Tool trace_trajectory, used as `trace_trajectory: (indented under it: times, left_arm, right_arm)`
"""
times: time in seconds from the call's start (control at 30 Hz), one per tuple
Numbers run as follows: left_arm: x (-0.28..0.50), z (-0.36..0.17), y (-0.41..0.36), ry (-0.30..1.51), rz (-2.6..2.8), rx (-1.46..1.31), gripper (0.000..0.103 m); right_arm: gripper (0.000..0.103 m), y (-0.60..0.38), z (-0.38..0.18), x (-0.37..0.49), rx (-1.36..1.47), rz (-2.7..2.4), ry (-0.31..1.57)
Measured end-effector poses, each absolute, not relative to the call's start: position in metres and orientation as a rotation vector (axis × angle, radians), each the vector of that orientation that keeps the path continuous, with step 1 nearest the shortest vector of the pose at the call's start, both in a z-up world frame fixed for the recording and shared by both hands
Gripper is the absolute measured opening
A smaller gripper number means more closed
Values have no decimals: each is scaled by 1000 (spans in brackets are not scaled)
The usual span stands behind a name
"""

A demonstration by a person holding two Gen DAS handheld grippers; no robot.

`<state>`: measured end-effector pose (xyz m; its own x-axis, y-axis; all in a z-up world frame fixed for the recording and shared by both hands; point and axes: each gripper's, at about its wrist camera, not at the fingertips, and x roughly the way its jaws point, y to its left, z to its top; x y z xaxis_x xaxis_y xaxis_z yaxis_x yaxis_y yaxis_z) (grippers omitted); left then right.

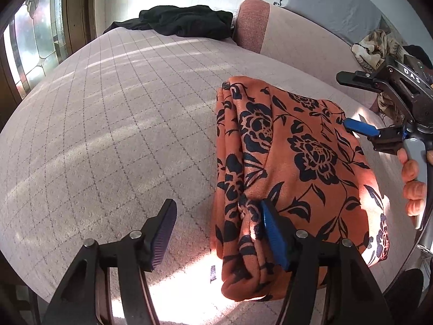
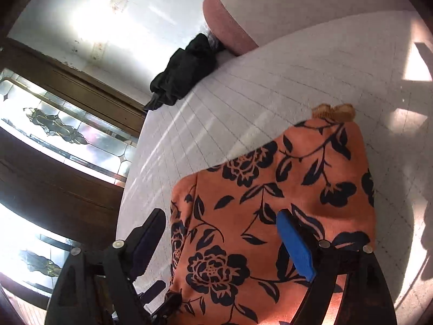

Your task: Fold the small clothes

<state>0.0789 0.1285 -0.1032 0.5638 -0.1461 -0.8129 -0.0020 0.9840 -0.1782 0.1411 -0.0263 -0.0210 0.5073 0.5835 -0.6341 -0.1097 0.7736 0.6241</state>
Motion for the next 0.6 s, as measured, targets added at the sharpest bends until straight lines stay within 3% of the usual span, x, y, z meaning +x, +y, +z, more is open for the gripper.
trace_trajectory:
  times: [0.17, 0.33, 0.47, 0.6]
  left_arm:
    - [80, -104, 129, 966, -90, -166, 66]
    - [81, -105, 127, 960, -80, -157, 68]
    - [80, -105, 127, 955, -83, -153, 68]
    - [79, -104, 126, 951, -76, -150, 68]
  right_arm:
    - [86, -54, -62, 164, 625, 299, 1045]
    - [87, -51, -27, 143, 622, 407, 941]
    - [87, -61, -62, 153, 613, 320, 1030]
    - [87, -58, -21, 118, 648, 414, 955]
